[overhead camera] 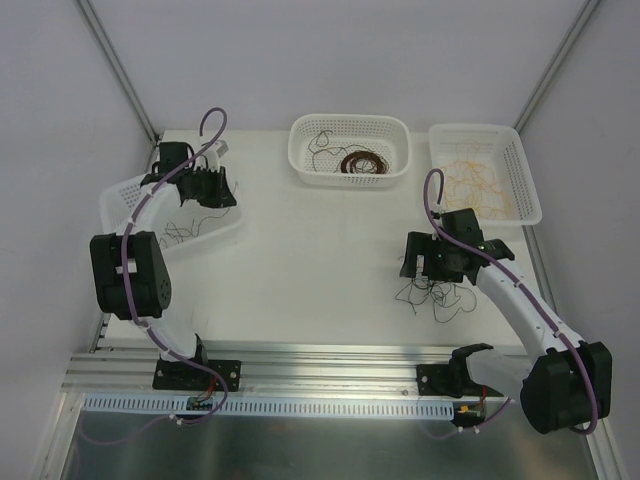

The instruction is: Untangle the cables

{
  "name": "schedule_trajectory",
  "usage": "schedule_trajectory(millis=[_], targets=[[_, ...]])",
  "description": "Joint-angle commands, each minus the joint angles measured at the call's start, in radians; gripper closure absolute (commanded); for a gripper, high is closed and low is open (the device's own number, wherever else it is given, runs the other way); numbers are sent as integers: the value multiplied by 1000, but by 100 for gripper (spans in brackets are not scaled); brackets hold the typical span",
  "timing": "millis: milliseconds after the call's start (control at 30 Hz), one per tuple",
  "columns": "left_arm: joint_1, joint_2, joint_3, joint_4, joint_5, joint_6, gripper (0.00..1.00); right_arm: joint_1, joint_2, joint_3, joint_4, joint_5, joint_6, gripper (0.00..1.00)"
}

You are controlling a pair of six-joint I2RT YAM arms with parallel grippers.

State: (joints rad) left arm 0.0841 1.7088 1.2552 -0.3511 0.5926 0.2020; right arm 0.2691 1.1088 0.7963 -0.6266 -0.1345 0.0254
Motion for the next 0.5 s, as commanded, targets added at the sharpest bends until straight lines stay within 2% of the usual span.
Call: schedule_trajectory(millis=[0, 200, 267, 300, 367, 467], targets=[[-7, -96, 64, -2, 68, 16, 100, 5, -9, 26, -16, 15, 1, 6], [-7, -132, 87, -2, 70, -4, 100, 5, -10, 26, -15, 13, -1, 6], [-3, -144, 82, 0, -67, -51, 100, 5, -17, 27, -16, 16, -4, 6], [-3, -147, 82, 0, -68, -52, 100, 5, -17, 27, -16, 16, -4, 6], [6, -155, 66, 4, -193, -96, 100, 7, -21, 29, -21, 19, -7, 6], [42, -173, 15, 38, -302, -183, 100, 5, -27, 32, -25, 26, -10, 6]])
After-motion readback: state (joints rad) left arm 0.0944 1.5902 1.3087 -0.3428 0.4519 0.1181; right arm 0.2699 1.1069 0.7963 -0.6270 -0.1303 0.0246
